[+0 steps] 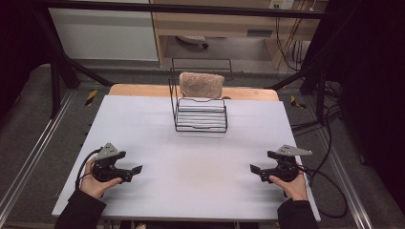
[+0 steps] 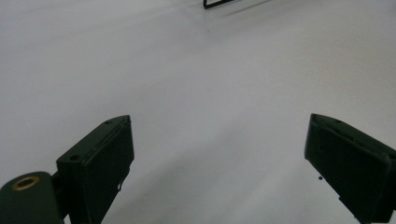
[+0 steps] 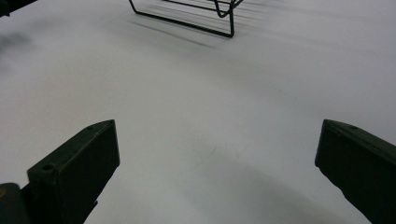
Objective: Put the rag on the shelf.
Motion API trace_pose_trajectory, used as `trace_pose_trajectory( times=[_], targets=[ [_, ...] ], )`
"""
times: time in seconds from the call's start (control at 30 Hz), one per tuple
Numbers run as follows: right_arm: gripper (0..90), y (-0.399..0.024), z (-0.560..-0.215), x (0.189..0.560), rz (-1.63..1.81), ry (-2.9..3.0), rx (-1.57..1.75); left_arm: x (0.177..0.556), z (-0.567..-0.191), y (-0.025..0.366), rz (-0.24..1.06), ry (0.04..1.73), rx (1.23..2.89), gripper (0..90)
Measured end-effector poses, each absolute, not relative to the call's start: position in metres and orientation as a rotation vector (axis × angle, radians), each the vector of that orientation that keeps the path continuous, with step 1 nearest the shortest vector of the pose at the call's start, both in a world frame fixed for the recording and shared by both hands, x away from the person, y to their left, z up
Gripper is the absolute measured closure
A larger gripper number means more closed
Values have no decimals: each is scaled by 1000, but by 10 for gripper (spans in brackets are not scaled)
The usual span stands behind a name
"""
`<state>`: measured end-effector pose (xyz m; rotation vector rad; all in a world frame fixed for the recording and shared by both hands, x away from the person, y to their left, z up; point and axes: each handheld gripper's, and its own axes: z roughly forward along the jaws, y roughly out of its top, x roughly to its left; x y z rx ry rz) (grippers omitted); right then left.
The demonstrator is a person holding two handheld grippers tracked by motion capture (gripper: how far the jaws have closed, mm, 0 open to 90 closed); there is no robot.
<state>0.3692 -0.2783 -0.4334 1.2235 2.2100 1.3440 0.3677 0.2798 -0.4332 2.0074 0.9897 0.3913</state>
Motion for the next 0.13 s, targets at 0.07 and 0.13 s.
trace_pose_trajectory(
  times=[0.07, 0.13],
  targets=[
    [5, -279, -435, 368, 1333, 2216, 1218, 367, -434, 281, 396, 988, 2016, 80],
    [5, -279, -435, 367, 1330, 2222, 1211, 367, -434, 281, 397, 991, 2014, 80]
  ],
)
